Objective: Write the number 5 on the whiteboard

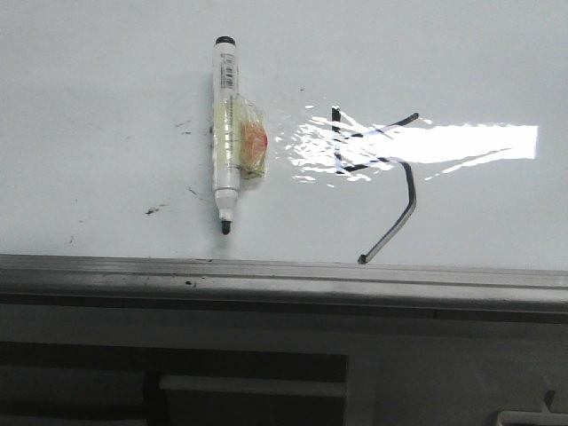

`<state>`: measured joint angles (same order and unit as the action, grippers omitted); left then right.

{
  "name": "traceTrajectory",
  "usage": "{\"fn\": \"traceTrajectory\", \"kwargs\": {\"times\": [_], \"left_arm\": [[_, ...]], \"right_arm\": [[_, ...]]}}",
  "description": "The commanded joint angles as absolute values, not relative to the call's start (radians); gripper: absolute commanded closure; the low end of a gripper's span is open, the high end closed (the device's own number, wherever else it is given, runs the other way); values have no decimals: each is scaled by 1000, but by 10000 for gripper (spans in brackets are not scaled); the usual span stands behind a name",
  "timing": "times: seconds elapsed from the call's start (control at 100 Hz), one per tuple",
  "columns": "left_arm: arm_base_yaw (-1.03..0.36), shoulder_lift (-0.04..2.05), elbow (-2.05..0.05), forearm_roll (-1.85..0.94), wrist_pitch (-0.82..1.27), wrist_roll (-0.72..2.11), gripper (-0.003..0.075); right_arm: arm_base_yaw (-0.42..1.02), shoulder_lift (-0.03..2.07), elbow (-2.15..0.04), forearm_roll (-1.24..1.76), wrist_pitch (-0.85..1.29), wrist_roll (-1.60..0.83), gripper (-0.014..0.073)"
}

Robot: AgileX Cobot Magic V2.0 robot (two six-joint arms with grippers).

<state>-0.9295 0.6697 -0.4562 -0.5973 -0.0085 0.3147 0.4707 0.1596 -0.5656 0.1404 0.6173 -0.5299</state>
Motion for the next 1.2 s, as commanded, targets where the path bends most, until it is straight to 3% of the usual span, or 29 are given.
{"fn": "traceTrajectory", "kwargs": {"times": [0.0,0.02,0.71,0.87,1.01,1.19], "left_arm": [[-928,600,-432,-531,-47,315,708],[-928,587,-425,-526,-47,315,741],[-928,543,-371,-526,-52,319,741],[-912,500,-320,-412,-263,369,741],[-848,364,-254,-281,-270,378,741],[-640,170,-104,-267,-270,367,741]], "right_arm": [[465,92,-542,118,558,-509,657],[465,81,-533,118,563,-509,657],[465,-2,-487,118,565,-509,657],[465,-2,-487,118,565,-509,657],[465,-2,-487,118,565,-509,657],[465,-2,-487,118,565,-509,657]]}}
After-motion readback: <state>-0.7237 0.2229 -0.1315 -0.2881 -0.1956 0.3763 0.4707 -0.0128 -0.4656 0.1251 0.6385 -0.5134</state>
